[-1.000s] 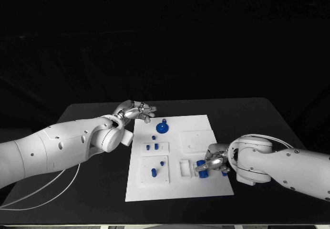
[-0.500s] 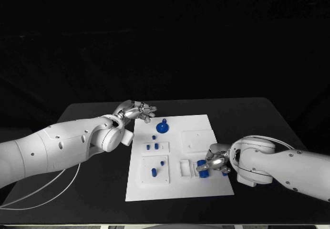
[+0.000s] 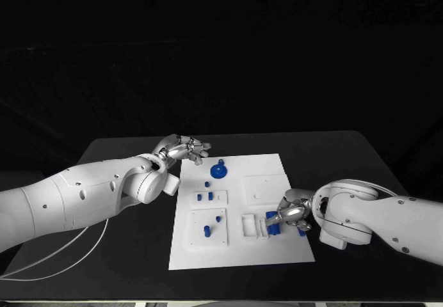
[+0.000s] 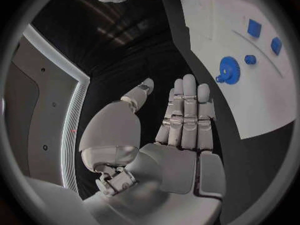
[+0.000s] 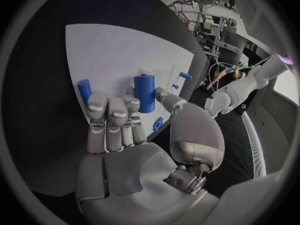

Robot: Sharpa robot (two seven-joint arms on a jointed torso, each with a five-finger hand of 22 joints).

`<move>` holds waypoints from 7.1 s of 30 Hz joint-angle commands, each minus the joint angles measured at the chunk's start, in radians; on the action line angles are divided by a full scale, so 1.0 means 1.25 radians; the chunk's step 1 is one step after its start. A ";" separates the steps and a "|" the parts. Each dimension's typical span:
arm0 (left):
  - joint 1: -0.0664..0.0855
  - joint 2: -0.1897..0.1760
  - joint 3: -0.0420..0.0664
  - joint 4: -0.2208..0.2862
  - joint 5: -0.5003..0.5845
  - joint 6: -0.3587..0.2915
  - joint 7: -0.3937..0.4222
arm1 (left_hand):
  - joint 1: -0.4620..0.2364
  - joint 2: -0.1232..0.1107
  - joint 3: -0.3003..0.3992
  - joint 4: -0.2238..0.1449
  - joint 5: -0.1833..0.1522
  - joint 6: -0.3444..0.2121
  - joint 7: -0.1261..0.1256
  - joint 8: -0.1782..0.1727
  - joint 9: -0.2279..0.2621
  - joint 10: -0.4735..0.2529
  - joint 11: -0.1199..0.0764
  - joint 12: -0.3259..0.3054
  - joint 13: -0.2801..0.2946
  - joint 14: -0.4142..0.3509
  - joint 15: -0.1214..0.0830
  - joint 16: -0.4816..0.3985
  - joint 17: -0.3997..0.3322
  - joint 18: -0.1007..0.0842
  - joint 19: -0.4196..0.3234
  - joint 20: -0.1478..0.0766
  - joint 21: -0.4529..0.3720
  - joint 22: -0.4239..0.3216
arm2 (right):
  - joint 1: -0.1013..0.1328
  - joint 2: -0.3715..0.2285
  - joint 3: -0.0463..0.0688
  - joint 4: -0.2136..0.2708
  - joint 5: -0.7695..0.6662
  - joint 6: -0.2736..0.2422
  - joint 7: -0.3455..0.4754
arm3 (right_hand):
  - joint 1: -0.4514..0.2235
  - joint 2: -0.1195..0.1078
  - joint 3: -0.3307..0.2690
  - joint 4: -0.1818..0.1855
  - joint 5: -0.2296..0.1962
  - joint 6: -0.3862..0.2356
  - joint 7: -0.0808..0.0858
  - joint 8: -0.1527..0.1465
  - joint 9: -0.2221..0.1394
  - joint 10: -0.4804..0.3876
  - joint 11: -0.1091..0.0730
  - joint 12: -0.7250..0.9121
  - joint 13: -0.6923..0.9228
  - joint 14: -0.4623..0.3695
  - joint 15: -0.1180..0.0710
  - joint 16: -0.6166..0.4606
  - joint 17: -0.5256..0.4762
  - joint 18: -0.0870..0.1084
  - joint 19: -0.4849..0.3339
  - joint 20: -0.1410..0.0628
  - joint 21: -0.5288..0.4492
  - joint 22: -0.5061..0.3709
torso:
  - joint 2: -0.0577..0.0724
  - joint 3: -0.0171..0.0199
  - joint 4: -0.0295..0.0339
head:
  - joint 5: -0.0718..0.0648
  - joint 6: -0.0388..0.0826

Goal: Assemble the parts on the task board

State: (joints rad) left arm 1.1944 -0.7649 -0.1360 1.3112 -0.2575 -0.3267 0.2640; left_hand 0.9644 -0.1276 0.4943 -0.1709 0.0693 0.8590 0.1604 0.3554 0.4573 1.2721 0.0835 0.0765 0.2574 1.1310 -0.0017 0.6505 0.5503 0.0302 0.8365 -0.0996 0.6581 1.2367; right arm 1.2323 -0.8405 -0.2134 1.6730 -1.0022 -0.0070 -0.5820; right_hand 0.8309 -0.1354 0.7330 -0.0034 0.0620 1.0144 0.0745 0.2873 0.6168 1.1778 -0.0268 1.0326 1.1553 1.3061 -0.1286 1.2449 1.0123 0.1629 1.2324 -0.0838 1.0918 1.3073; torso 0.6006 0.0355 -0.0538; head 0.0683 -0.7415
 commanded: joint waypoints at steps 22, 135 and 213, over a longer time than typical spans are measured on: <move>0.000 0.000 0.001 0.002 0.005 0.014 0.003 | -0.005 0.003 -0.005 -0.003 0.001 -0.005 -0.001 0.006 -0.001 -0.002 0.002 -0.002 -0.001 0.004 -0.001 -0.007 0.003 0.013 0.005 -0.001 -0.003 0.002 | 0.007 0.062 0.002 -0.009 0.032 0.036 -0.005 | -0.021 -0.005 0.008 -0.024 0.002 0.013 0.007 0.001 -0.001 0.007 -0.001 -0.006 -0.002 0.003 -0.004 -0.006 0.001 0.079 0.003 0.003 0.004 0.013 | 0.002 -0.0005 0.0002 | 0.008 -0.003; 0.001 -0.010 0.001 0.008 0.003 0.012 -0.008 | -0.008 0.011 -0.005 0.000 0.002 -0.005 -0.001 0.007 -0.003 -0.003 0.003 -0.003 -0.002 0.005 0.000 -0.017 0.013 0.013 0.006 0.000 -0.008 0.006 | -0.003 0.048 0.001 0.005 0.012 0.108 0.032 | -0.084 0.010 -0.031 -0.126 -0.004 0.026 0.007 -0.027 0.010 0.011 0.000 -0.017 0.008 0.007 -0.003 -0.018 0.012 0.079 0.002 0.007 0.007 0.014 | 0.002 0.0015 0.0001 | 0.015 -0.013; 0.001 -0.017 0.001 0.009 0.002 0.021 -0.012 | -0.012 0.007 -0.009 0.001 0.001 -0.005 -0.002 0.008 -0.005 -0.004 0.003 -0.003 -0.002 0.004 0.002 -0.025 0.021 0.012 0.003 0.001 -0.013 0.010 | 0.000 -0.083 -0.007 -0.004 -0.169 0.101 -0.003 | -0.035 -0.001 -0.085 -0.145 -0.009 0.034 -0.004 0.005 0.082 0.031 -0.011 0.018 0.029 0.009 -0.012 -0.017 0.012 0.079 0.008 0.005 -0.002 0.010 | 0.003 0.0020 0.0006 | -0.048 -0.001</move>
State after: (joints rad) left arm 1.1946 -0.7870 -0.1358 1.3192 -0.2577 -0.3135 0.2444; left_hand 0.9561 -0.1193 0.4895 -0.1716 0.0694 0.8590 0.1604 0.3593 0.4518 1.2721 0.0835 0.0765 0.2563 1.1309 -0.0017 0.6234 0.5749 0.0379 0.8348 -0.0979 0.6464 1.2488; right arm 1.2375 -0.9483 -0.2202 1.6734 -1.1864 0.1133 -0.5866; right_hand 0.7877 -0.1421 0.6266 -0.1888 0.0543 1.0548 0.0717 0.2962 0.7234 1.2170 -0.0376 1.0598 1.1935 1.3186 -0.1371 1.2258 1.0264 0.1897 1.2398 -0.0804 1.0919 1.3074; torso 0.6041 0.0379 -0.0535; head 0.0071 -0.7417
